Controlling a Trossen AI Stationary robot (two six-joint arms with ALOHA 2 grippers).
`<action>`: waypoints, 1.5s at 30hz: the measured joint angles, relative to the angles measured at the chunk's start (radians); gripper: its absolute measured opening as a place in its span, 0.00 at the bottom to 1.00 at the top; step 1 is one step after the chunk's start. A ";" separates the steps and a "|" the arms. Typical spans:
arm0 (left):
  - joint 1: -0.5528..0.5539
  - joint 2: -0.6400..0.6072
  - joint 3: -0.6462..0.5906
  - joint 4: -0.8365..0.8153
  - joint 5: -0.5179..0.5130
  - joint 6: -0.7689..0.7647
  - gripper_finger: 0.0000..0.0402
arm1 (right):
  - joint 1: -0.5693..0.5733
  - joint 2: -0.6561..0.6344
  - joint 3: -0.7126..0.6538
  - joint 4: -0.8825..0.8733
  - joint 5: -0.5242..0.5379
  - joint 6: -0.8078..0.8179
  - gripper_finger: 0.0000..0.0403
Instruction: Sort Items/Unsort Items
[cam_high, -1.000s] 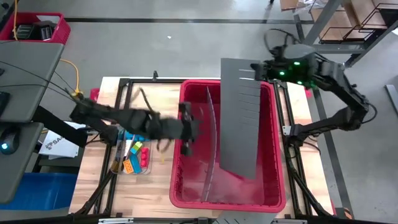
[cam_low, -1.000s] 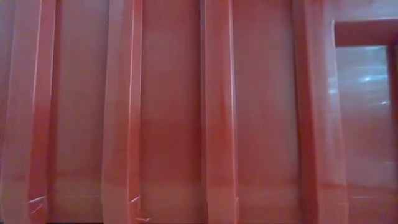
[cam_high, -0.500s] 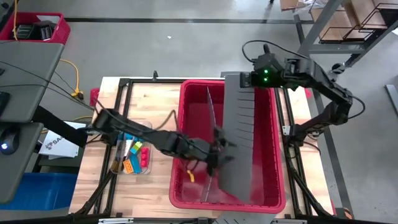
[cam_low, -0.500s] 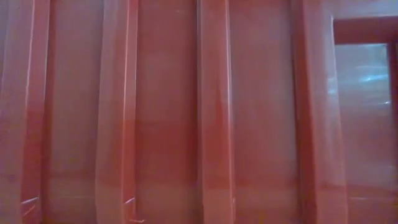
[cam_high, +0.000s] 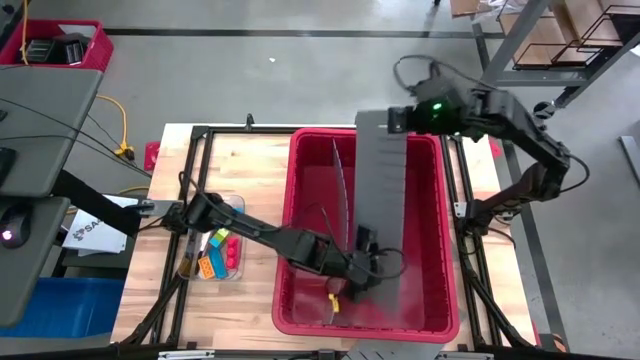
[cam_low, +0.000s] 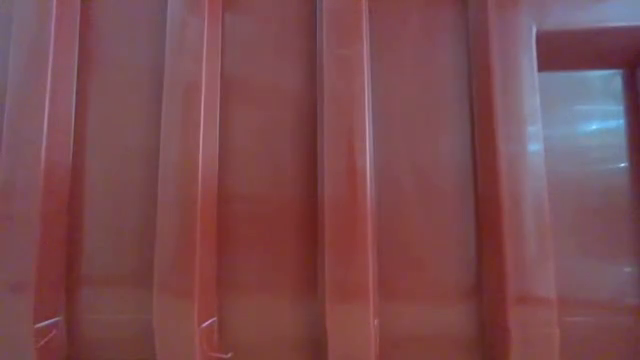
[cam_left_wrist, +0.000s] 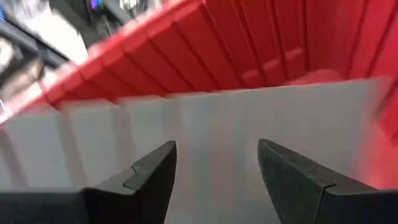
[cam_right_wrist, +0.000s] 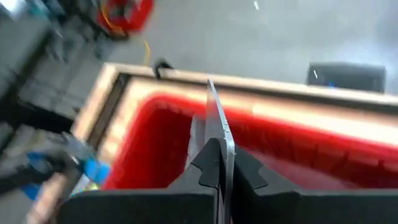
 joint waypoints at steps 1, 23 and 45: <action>-0.013 -0.001 0.000 -0.031 -0.028 -0.043 0.55 | -0.002 -0.011 0.005 0.018 0.016 -0.009 0.00; -0.090 -0.119 -0.002 -0.719 -0.378 -0.662 0.55 | 0.126 -0.221 0.018 0.024 0.013 -0.117 0.00; 0.099 -0.285 -0.002 -0.397 -0.182 -0.314 0.55 | 0.242 0.079 -0.001 -0.278 -0.077 0.089 0.00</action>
